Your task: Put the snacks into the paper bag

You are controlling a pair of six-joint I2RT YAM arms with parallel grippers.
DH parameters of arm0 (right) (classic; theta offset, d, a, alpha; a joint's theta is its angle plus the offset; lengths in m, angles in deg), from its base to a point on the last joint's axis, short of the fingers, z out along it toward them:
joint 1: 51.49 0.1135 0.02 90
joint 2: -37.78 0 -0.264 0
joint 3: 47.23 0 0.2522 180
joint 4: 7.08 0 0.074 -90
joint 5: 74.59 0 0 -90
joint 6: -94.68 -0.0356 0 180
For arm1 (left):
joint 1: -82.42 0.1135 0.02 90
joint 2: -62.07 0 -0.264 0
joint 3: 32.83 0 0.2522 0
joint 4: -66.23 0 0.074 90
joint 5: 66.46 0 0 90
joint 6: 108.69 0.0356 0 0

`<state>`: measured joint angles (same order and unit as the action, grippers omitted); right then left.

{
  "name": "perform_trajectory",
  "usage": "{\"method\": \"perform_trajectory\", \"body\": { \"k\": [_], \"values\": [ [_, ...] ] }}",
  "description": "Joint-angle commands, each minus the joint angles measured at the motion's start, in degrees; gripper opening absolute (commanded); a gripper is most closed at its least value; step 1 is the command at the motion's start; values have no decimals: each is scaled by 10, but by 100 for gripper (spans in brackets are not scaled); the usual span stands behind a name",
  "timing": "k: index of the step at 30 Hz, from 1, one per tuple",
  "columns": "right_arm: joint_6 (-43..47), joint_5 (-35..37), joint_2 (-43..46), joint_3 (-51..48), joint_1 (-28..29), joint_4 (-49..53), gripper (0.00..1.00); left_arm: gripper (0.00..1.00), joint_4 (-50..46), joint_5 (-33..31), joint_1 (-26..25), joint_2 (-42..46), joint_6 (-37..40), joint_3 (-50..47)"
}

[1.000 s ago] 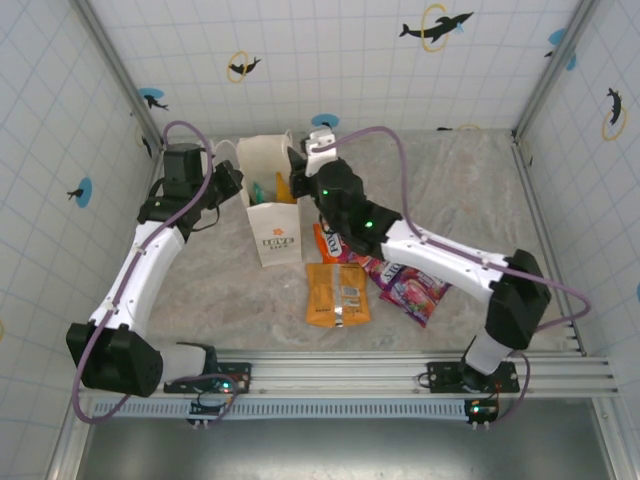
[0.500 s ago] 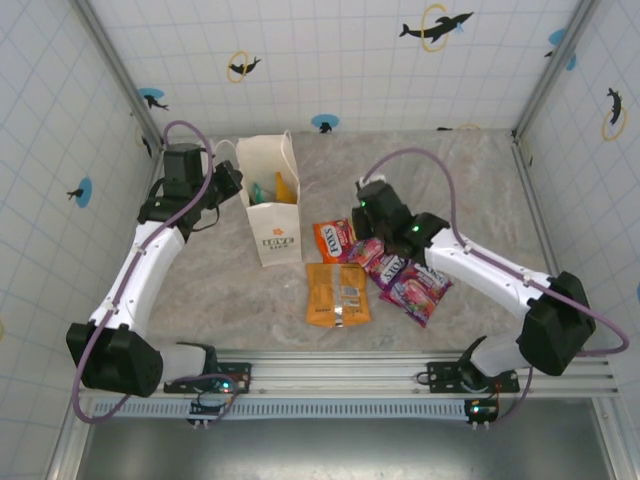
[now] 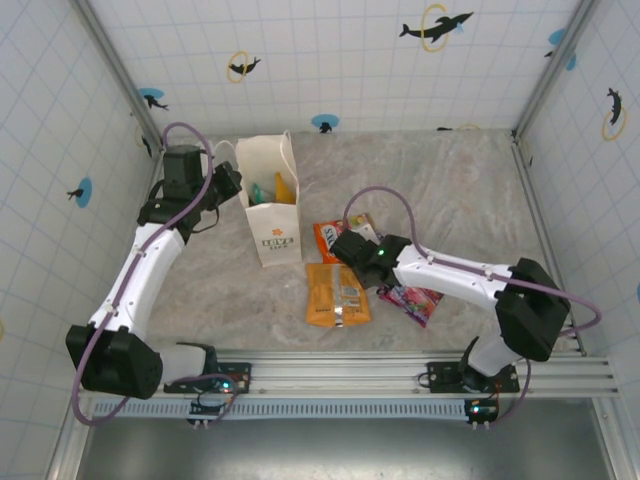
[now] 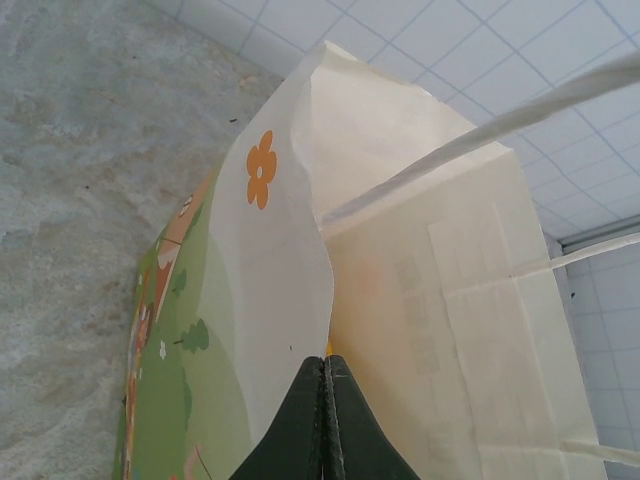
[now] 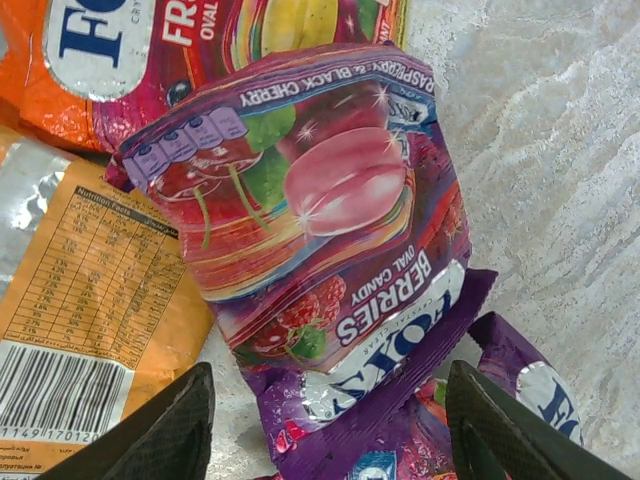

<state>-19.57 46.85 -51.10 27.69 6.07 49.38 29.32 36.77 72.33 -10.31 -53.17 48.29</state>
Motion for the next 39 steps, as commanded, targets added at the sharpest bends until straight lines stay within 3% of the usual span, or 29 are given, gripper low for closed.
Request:
{"method": "perform_trajectory", "body": {
  "k": [1, 18, 33, 36, 39],
  "values": [
    [-22, 35, -20, -5, 12, 3, 65, 6, -16, -5, 0, 8, 8, -7],
    [24, 103, -123, 20, 26, -51, 67, 5, -12, 8, 1, -2, 2, -7],
    [58, 144, -166, -1, -6, -115, 67, 5, -16, 6, 0, 0, 0, -10],
    [63, 164, -165, -9, -5, -124, 60, 5, -19, 6, 0, 0, 0, -11],
    [68, 180, -156, -14, -1, -131, 43, 5, -20, 2, 1, 0, 0, -11]
  ]
}}
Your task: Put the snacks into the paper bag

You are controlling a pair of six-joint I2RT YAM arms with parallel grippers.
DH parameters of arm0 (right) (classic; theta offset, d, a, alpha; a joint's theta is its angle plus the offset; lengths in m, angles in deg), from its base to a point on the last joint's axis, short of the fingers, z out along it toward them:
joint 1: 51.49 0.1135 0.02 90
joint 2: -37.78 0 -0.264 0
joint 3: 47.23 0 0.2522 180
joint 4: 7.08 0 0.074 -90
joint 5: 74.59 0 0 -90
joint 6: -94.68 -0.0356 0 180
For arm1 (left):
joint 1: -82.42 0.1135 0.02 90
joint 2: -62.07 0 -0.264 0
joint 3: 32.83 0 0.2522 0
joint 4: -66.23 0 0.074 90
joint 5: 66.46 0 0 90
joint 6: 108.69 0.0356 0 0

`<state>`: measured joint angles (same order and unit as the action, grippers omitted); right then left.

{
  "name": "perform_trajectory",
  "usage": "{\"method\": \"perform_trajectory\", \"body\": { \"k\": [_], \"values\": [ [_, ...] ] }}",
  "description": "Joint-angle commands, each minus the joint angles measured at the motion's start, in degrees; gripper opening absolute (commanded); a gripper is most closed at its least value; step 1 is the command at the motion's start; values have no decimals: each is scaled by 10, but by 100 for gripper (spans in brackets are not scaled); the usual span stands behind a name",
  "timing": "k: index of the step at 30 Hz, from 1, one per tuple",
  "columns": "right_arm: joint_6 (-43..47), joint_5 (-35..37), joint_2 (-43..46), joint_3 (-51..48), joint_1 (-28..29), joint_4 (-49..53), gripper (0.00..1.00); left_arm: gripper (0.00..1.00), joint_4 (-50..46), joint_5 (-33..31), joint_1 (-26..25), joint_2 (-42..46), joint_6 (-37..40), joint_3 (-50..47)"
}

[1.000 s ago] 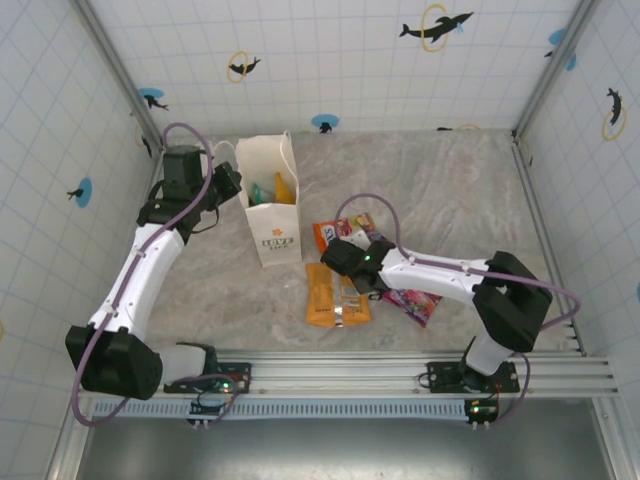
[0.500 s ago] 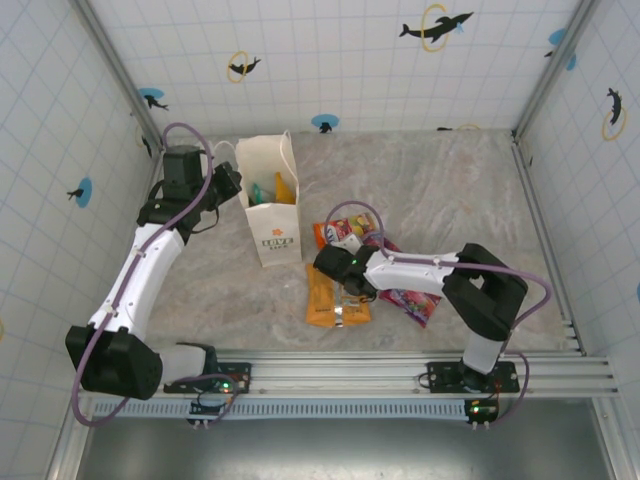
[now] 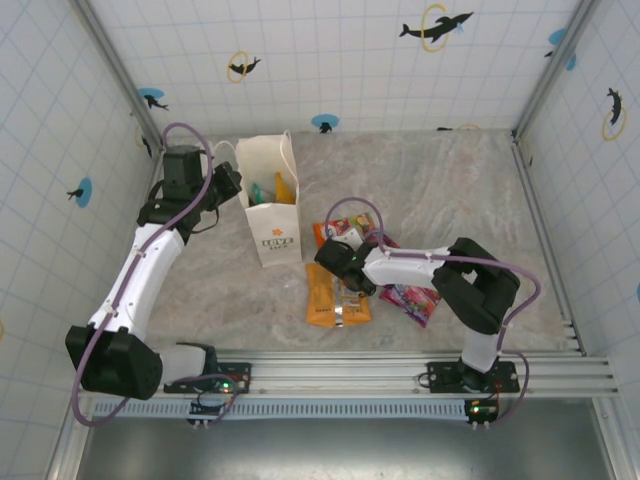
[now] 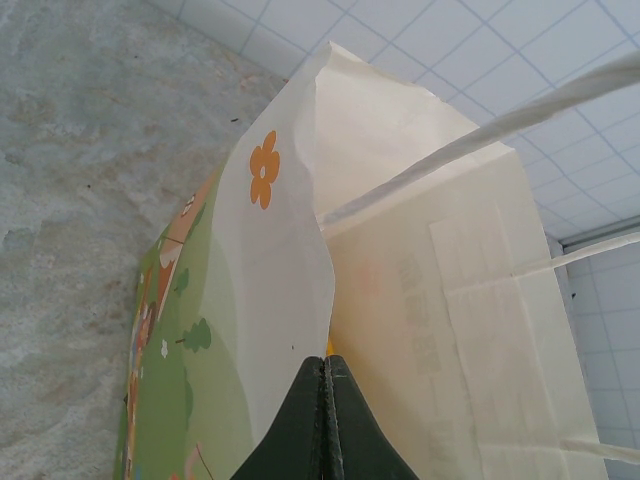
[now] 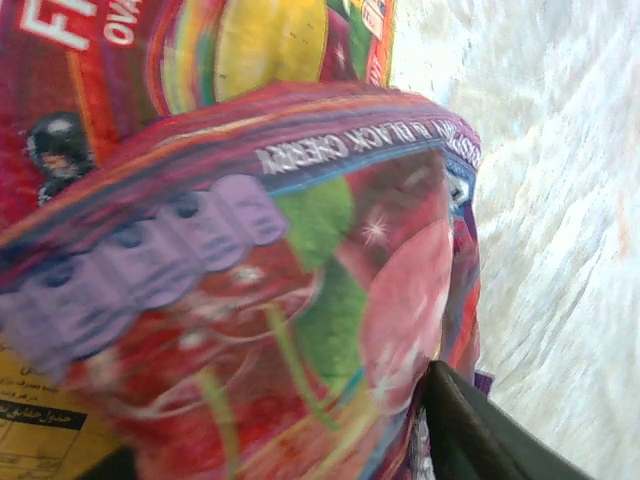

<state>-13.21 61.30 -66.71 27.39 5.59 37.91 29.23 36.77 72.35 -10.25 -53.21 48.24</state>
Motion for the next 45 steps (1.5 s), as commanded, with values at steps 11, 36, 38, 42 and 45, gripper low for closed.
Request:
{"method": "perform_trajectory", "body": {
  "k": [11, 36, 38, 42, 45],
  "values": [
    [14, 46, 71, -50, 8, -52, 2, 4, -18, 3, 0, -6, 0, -10],
    [64, -206, 411, -187, -106, -325, 0, 4, -10, 10, 0, -2, 2, -11],
    [60, -250, 425, -185, -131, -351, 0, 4, -8, 11, 0, -3, 1, -11],
    [61, -318, 426, -149, -164, -404, 0, 4, -7, 12, 0, -4, 1, -7],
    [64, -365, 403, -104, -173, -430, 0, 4, -7, 13, 0, -4, 1, -4]
  ]
}}
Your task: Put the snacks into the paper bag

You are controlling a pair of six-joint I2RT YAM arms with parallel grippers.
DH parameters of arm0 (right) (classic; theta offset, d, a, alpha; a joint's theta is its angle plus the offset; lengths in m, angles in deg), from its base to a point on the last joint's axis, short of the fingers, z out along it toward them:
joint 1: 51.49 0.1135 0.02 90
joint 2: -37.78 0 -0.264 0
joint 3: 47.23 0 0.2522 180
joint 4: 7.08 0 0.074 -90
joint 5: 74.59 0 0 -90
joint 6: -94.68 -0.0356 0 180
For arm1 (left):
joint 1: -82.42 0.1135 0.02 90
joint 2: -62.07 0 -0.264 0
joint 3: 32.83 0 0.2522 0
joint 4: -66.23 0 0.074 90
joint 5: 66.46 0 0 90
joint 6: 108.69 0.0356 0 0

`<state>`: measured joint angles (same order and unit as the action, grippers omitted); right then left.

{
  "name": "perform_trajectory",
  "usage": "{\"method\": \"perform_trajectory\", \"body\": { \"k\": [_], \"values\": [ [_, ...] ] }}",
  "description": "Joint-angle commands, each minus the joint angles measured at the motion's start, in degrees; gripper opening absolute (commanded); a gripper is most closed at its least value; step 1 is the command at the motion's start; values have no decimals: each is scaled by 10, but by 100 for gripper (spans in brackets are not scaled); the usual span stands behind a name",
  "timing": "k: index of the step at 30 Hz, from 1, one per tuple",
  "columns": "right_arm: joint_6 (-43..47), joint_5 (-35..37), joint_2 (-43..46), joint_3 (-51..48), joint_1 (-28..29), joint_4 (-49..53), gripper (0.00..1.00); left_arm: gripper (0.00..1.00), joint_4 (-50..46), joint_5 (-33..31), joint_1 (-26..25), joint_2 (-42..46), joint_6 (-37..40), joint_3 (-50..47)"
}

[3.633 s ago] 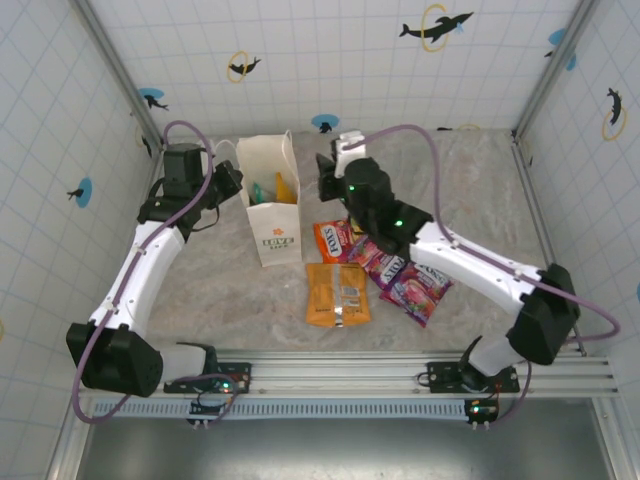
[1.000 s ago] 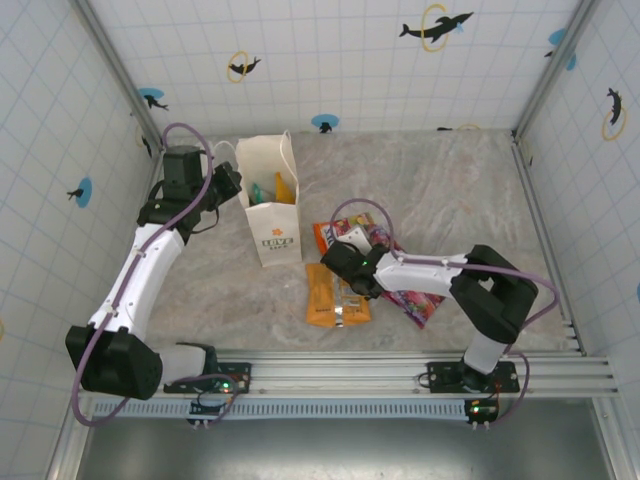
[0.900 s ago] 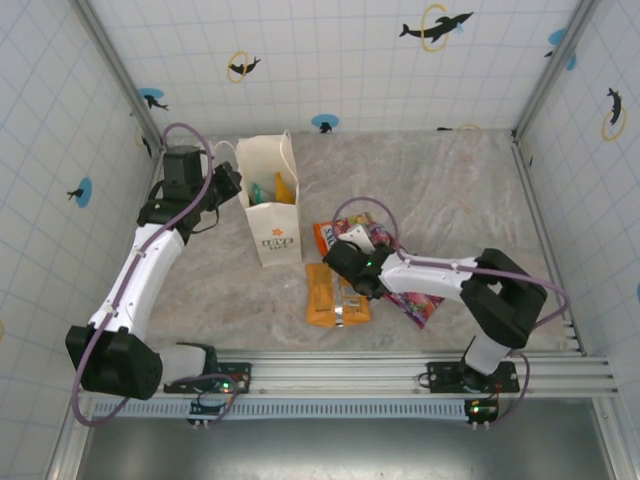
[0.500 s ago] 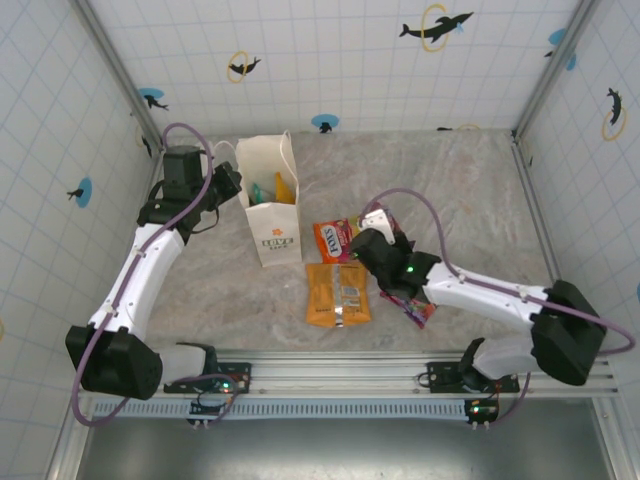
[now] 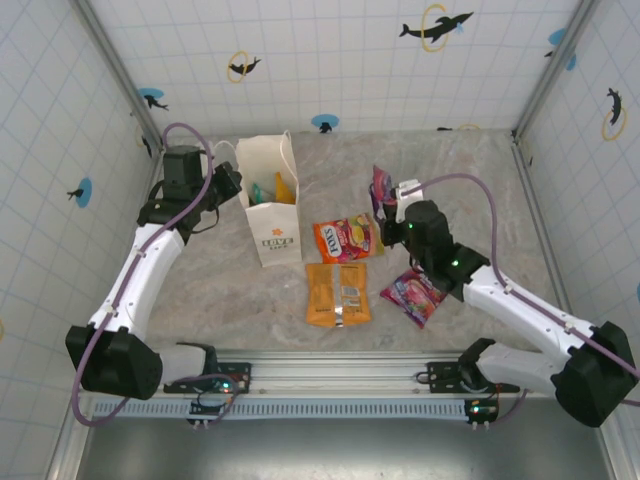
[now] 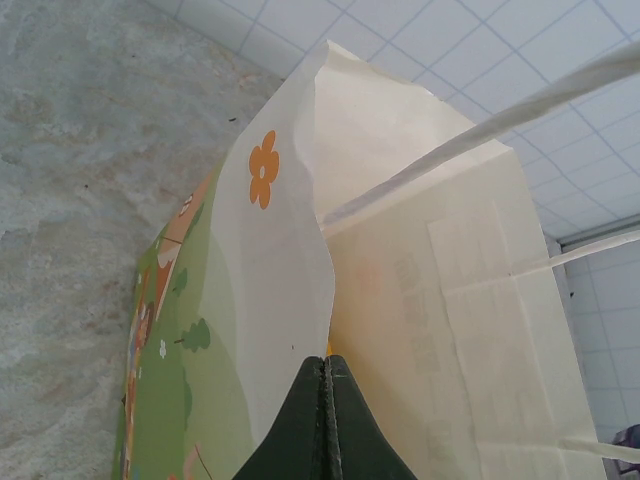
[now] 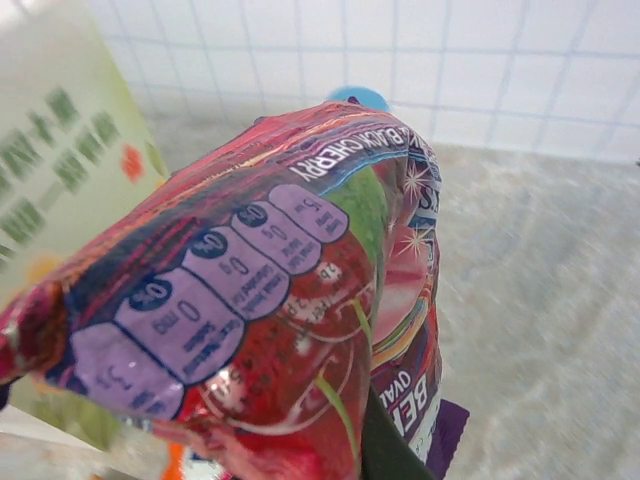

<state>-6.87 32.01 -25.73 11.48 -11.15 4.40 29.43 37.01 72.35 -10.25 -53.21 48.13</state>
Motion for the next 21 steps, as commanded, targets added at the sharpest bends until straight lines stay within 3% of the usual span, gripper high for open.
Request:
{"method": "perform_trajectory", "body": {
  "k": [1, 13, 21],
  "values": [
    [1, -93, -16, 72, -7, -107, 0, 4, -9, 10, 0, -4, 1, -1],
    [-75, -276, -141, 233, 5, -261, 0, 15, 0, 28, 0, -8, -1, 17],
    [-96, -301, -213, 319, 47, -299, 0, 17, 0, 18, -1, 4, 4, 28]
  ]
}}
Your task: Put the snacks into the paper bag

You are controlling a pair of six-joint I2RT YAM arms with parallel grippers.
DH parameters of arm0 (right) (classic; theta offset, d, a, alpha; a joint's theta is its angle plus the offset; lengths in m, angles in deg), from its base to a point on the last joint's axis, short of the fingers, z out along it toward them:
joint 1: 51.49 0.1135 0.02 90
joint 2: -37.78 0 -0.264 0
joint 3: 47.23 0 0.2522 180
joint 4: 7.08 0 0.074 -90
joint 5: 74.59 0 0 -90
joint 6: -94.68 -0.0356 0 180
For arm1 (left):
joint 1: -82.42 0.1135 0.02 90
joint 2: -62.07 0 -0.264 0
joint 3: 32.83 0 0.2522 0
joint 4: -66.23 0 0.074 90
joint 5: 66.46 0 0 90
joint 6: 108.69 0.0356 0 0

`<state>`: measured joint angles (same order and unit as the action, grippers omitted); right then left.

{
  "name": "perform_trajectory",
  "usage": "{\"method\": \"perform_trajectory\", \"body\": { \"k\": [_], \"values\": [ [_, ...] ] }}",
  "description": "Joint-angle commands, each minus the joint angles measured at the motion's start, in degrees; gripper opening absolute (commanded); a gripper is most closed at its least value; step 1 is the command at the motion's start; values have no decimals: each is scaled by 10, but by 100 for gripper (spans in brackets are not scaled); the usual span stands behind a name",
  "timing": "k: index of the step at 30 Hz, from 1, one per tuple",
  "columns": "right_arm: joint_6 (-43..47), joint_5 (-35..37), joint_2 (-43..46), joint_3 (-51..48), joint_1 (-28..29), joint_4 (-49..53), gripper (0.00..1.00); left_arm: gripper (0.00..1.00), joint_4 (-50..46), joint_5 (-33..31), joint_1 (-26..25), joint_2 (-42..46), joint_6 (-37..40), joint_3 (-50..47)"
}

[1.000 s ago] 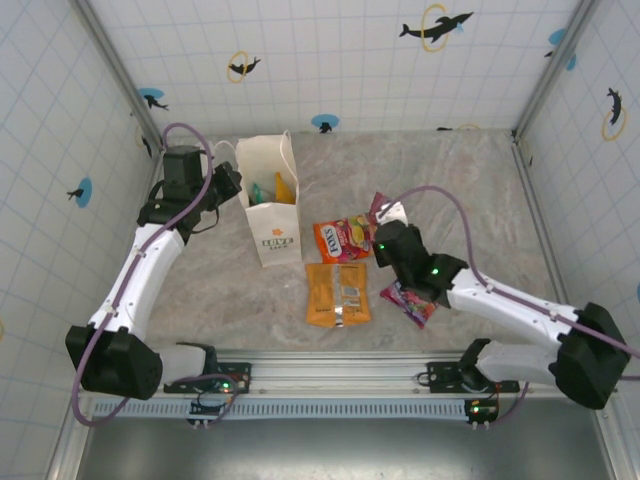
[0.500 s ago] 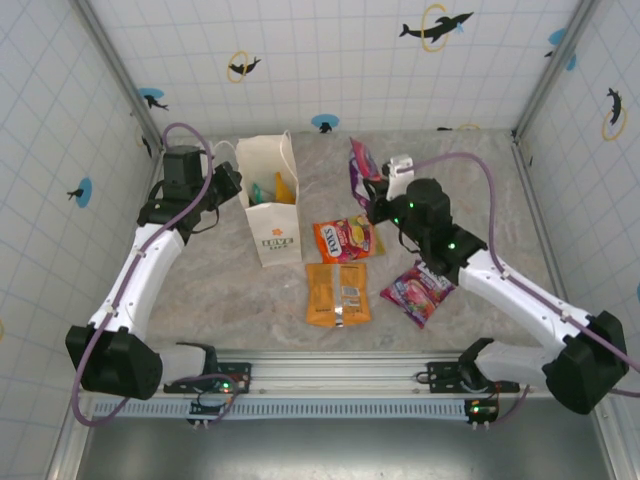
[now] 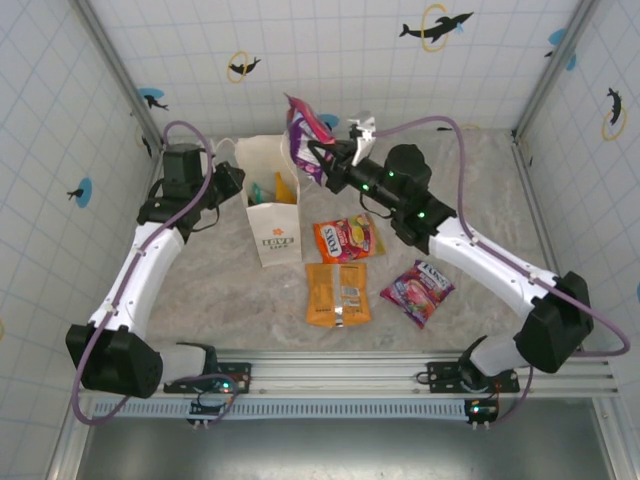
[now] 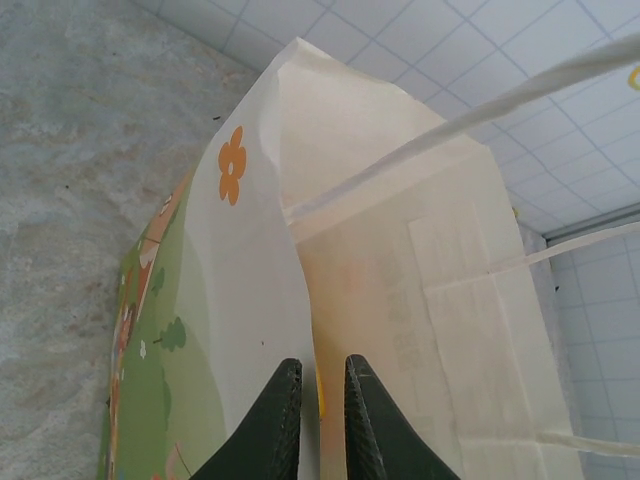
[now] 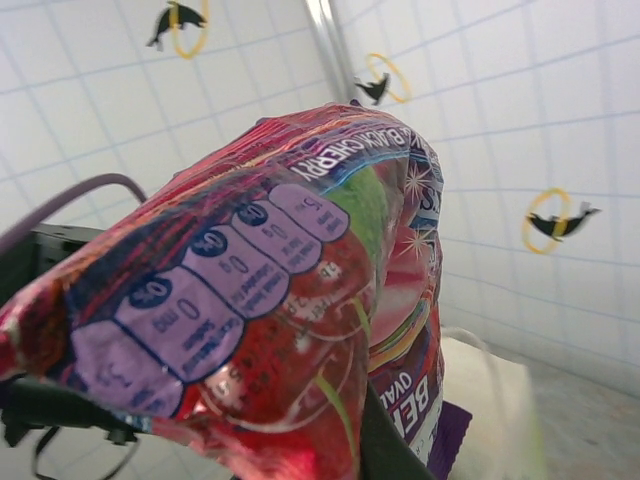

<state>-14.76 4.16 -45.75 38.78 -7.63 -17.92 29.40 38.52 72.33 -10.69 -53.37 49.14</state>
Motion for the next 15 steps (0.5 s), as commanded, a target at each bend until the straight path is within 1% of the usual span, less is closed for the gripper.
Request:
{"method": "perform_trajectory", "body": {
  "k": [1, 9, 15],
  "values": [
    [-23, -24, -23, 53, 16, -79, 0, 17, 0, 1, 0, 10, 5, 18],
    [-65, -40, -113, 126, 32, -81, 0, 17, -13, -27, 0, 23, 15, 17],
    [-74, -39, -168, 175, 33, -46, 0, 15, -19, -43, 0, 31, 22, 17]
  ]
}}
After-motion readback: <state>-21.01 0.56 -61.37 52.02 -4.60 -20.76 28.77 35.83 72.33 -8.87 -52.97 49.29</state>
